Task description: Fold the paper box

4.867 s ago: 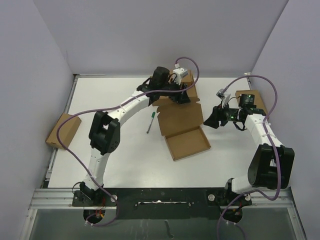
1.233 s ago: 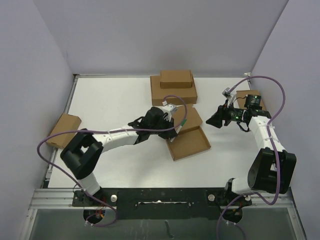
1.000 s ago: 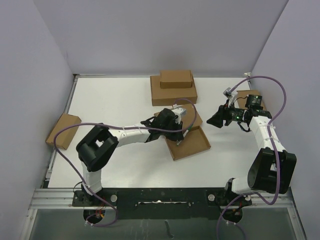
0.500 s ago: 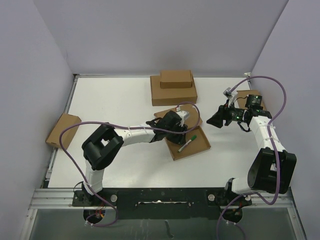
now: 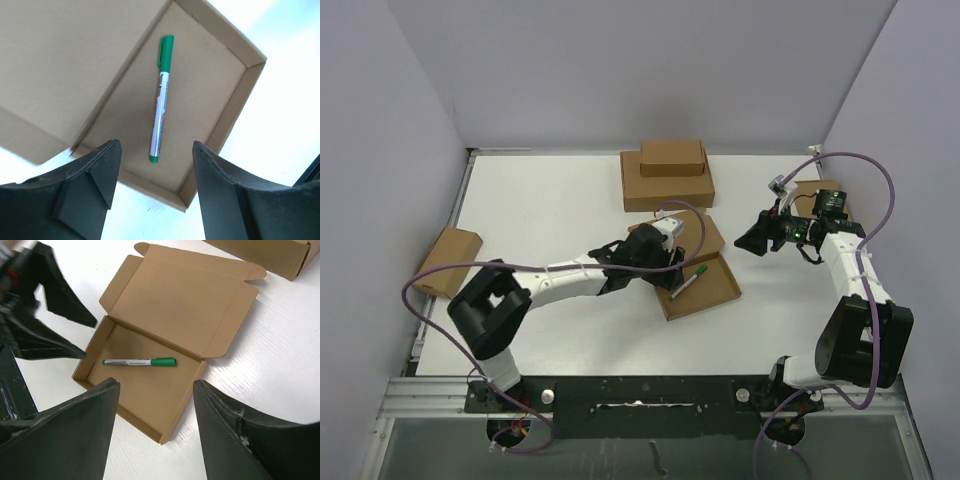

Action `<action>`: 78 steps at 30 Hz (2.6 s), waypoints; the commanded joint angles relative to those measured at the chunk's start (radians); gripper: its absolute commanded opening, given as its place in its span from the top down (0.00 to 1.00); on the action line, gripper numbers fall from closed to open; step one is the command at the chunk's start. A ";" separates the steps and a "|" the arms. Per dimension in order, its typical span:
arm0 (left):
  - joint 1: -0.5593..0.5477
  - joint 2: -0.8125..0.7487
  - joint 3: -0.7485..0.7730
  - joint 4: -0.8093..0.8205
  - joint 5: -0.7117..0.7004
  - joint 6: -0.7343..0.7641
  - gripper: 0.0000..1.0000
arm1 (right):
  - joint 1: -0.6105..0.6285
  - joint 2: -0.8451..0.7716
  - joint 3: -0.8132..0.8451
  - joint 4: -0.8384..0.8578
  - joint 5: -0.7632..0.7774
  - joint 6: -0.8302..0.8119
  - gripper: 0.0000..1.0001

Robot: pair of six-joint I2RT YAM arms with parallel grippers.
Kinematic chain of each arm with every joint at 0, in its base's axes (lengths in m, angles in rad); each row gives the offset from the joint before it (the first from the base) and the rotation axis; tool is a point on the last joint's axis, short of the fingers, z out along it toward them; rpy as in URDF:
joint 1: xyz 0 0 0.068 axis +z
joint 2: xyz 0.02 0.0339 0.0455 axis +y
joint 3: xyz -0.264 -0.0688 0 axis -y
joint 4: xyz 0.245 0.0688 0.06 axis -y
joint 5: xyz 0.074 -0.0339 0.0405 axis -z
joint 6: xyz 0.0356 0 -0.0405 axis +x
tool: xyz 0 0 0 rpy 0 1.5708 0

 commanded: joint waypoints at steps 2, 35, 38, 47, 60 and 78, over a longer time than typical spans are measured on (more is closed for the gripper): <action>-0.001 -0.253 -0.139 0.187 -0.212 0.071 0.18 | -0.004 -0.029 -0.004 0.019 -0.047 0.000 0.39; 0.478 0.133 -0.110 0.425 0.321 -0.512 0.50 | 0.016 0.014 0.001 0.005 -0.059 -0.005 0.39; 0.478 0.158 -0.091 0.400 0.328 -0.506 0.55 | 0.015 0.015 0.000 0.004 -0.058 -0.005 0.39; 0.478 0.203 -0.052 0.356 0.364 -0.481 0.75 | 0.017 0.014 -0.001 0.005 -0.057 -0.005 0.39; 0.475 0.120 -0.080 0.326 0.360 -0.354 1.00 | 0.018 0.012 -0.001 -0.003 -0.065 -0.015 0.39; 0.392 -0.181 -0.267 0.440 0.256 -0.059 1.00 | 0.040 0.154 -0.035 0.114 -0.091 0.156 0.40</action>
